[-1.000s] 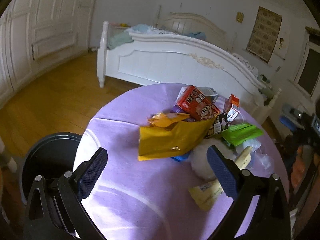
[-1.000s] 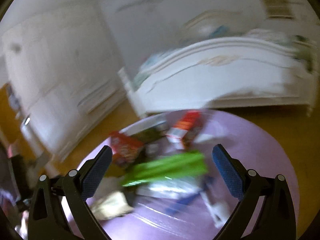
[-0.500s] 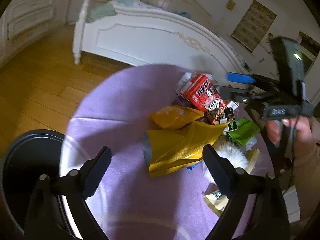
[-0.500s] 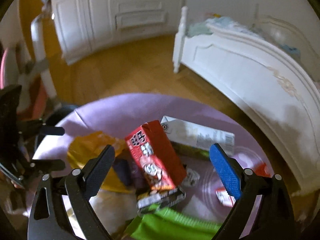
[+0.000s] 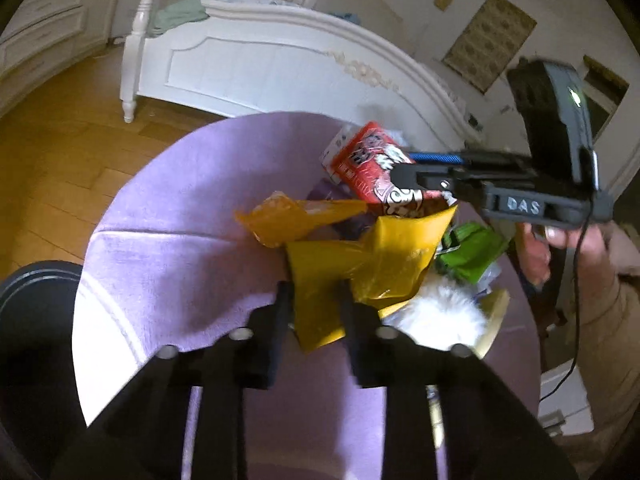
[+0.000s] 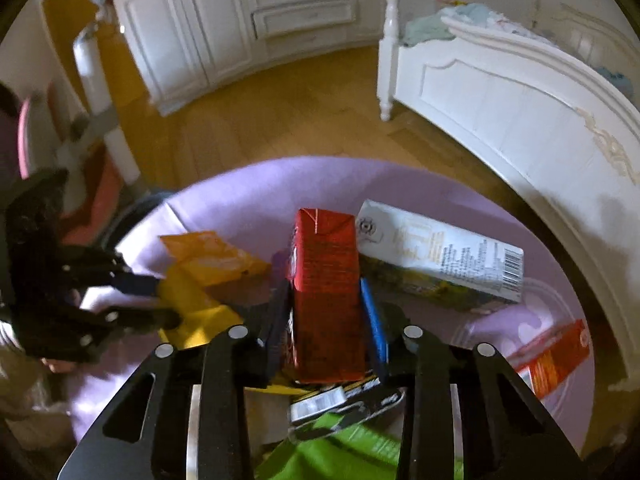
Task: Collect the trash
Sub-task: 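Grasp the yellow snack bag with the left tool while the right tool grasps the red drink carton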
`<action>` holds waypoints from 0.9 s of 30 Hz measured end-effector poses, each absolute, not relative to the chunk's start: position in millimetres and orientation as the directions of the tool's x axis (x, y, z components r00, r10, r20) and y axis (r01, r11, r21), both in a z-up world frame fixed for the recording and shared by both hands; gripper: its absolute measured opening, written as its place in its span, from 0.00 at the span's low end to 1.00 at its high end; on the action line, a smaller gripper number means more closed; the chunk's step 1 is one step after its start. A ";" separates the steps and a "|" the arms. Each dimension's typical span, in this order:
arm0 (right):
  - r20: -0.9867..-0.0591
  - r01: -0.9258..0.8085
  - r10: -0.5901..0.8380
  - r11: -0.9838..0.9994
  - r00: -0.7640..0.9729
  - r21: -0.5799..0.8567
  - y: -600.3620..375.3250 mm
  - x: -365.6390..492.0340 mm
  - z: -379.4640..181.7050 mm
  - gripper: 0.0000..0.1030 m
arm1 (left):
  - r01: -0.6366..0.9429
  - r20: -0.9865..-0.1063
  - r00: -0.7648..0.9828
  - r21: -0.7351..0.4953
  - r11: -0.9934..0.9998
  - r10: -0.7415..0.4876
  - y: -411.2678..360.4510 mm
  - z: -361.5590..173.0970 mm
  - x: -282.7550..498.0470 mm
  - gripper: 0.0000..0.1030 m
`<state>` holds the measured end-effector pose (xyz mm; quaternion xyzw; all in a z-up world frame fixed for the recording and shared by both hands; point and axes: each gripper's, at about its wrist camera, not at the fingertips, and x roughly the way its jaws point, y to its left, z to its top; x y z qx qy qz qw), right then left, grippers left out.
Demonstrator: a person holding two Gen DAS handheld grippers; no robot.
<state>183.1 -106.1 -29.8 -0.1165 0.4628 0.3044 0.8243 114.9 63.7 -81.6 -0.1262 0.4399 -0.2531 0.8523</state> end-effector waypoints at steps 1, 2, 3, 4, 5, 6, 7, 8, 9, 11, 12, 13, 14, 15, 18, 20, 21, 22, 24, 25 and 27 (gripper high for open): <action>-0.820 -0.606 0.406 0.790 0.403 0.093 -108.6 175.7 -25.3 0.33 | 0.318 -0.677 0.491 -0.446 0.837 -0.548 63.8 -79.4 110.5 0.15; -0.809 -0.602 0.415 0.792 0.417 0.097 -109.3 170.3 -19.9 0.32 | 0.314 -0.672 0.500 -0.448 0.837 -0.547 63.9 -77.8 106.7 0.12; -0.800 -0.598 0.422 0.795 0.427 0.101 -109.0 166.8 -16.4 0.32 | 0.311 -0.662 0.511 -0.452 0.836 -0.548 64.3 -74.1 101.1 0.12; -0.781 -0.589 0.437 0.801 0.446 0.112 -112.7 160.9 -10.8 0.32 | 0.312 -0.646 0.529 -0.455 0.834 -0.550 65.7 -68.4 93.0 0.11; -0.762 -0.576 0.448 0.808 0.467 0.122 -114.4 154.6 -4.2 0.32 | 0.312 -0.637 0.541 -0.454 0.835 -0.549 66.0 -64.8 88.7 0.10; -0.732 -0.559 0.466 0.817 0.497 0.141 -120.2 148.0 3.2 0.32 | 0.311 -0.623 0.563 -0.448 0.838 -0.542 67.1 -59.1 80.9 0.08; -0.714 -0.546 0.476 0.823 0.514 0.156 -125.9 143.5 9.2 0.32 | 0.309 -0.613 0.578 -0.447 0.840 -0.539 68.4 -54.6 74.8 0.08; -0.691 -0.533 0.487 0.829 0.535 0.172 -132.1 138.8 15.2 0.32 | 0.306 -0.603 0.589 -0.449 0.839 -0.538 70.3 -50.6 69.4 0.07; -0.670 -0.520 0.494 0.834 0.553 0.186 -136.9 133.8 20.1 0.32 | 0.301 -0.591 0.605 -0.451 0.840 -0.534 73.1 -45.2 62.5 0.06; -0.627 -0.491 0.509 0.842 0.590 0.222 -147.4 123.1 30.8 0.32 | 0.297 -0.581 0.634 -0.426 0.855 -0.510 75.3 -37.4 53.6 0.05; -0.610 -0.479 0.511 0.846 0.605 0.234 -151.9 118.6 34.8 0.32 | 0.296 -0.575 0.652 -0.408 0.864 -0.494 77.1 -31.5 47.0 0.02; -0.591 -0.464 0.512 0.850 0.623 0.248 -158.2 111.8 39.6 0.32 | 0.296 -0.568 0.662 -0.402 0.867 -0.489 78.5 -27.1 41.8 0.02; -0.582 -0.455 0.516 0.851 0.629 0.262 -161.9 107.9 42.4 0.32 | 0.295 -0.559 0.670 -0.404 0.866 -0.489 81.7 -23.2 36.9 0.02; -0.573 -0.447 0.522 0.849 0.632 0.281 -164.7 103.8 44.2 0.32 | 0.289 -0.550 0.680 -0.407 0.867 -0.485 86.6 -20.2 33.3 0.02; -0.562 -0.423 0.524 0.851 0.640 0.312 -176.1 90.9 46.2 0.32 | 0.299 -0.555 0.674 -0.399 0.867 -0.487 93.8 -20.0 26.7 0.02; -0.559 -0.416 0.536 0.844 0.633 0.338 -180.1 81.7 43.2 0.32 | 0.341 -0.584 0.642 -0.363 0.867 -0.497 85.1 -21.5 28.7 0.02; -0.557 -0.414 0.541 0.841 0.630 0.349 -180.3 79.2 41.3 0.32 | 0.368 -0.606 0.631 -0.316 0.874 -0.485 74.3 -20.5 30.2 0.06; -0.557 -0.410 0.545 0.838 0.627 0.359 -180.9 76.1 38.7 0.32 | 0.393 -0.616 0.626 -0.280 0.876 -0.478 66.7 -20.1 32.1 0.06; -0.560 -0.404 0.541 0.841 0.627 0.360 -179.2 70.5 34.9 0.32 | 0.461 -0.628 0.618 -0.198 0.865 -0.473 49.1 -23.6 35.2 0.07; -0.563 -0.402 0.540 0.842 0.626 0.360 -179.0 66.3 33.2 0.32 | 0.498 -0.646 0.606 -0.148 0.855 -0.465 35.2 -27.3 43.5 0.08; -0.569 -0.396 0.536 0.844 0.624 0.360 -181.6 58.2 30.1 0.32 | 0.544 -0.691 0.573 -0.081 0.835 -0.441 16.3 -37.1 58.2 0.21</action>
